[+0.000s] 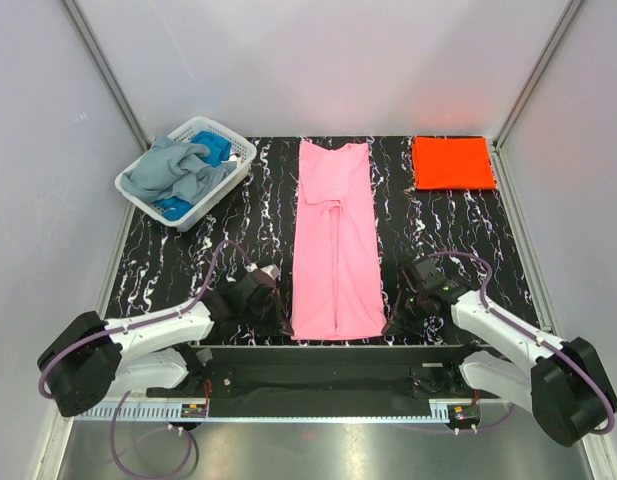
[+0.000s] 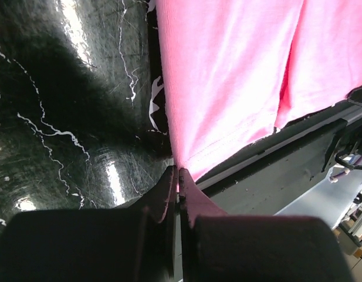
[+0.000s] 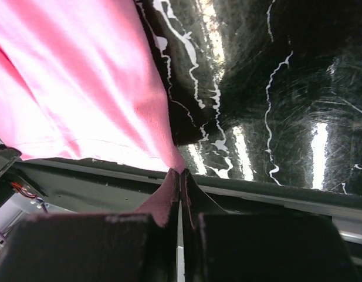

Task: Fold and stack the t-shirts
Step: Fold the tshirt

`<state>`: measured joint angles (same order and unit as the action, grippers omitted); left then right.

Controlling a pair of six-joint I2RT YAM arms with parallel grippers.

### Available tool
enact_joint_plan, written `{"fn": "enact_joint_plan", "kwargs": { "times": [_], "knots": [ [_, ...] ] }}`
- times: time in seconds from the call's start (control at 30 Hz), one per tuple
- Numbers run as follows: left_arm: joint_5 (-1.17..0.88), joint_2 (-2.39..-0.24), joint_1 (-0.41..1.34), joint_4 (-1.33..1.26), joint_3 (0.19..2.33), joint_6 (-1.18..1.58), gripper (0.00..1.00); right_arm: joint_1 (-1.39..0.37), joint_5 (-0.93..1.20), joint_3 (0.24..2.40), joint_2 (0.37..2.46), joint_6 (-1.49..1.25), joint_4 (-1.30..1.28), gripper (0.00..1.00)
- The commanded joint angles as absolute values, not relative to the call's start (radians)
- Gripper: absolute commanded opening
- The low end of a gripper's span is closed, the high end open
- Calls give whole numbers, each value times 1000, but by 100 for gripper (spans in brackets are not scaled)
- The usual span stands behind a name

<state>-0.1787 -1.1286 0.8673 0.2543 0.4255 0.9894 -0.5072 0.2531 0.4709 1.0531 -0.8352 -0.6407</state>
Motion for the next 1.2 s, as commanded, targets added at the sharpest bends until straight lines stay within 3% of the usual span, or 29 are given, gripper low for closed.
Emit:
{"fn": "enact_joint_plan", "kwargs": {
  "times": [0.0,0.1,0.13,0.23,0.37,0.77,0.9,0.93,1.17],
  "knots": [
    [-152,-1109,873,285,419,1002,8,-522,256,472,1025,-859,-647,0],
    [-164,-1114,873,285,422,997,20,-528,265,462,1023,-868,-634,0],
    [-167,-1114,877,285,423,993,34,-531,267,457,1022,-870,-630,0],
    [-169,-1109,902,276,423,983,45,-534,268,453,1023,-877,-621,0],
    [-152,-1108,928,247,405,1012,47,-535,273,451,1022,-881,-612,0],
    [-91,-1198,934,193,385,1034,33,-545,272,457,1023,-881,-607,0],
    [-90,-1190,936,206,390,1040,11,-546,268,459,1015,-881,-621,0],
    [-89,-1183,936,212,391,1042,0,-546,267,460,1014,-879,-623,0],
    [-117,-1155,925,255,446,1043,0,-548,262,503,1017,-870,-641,0]
  ]
}}
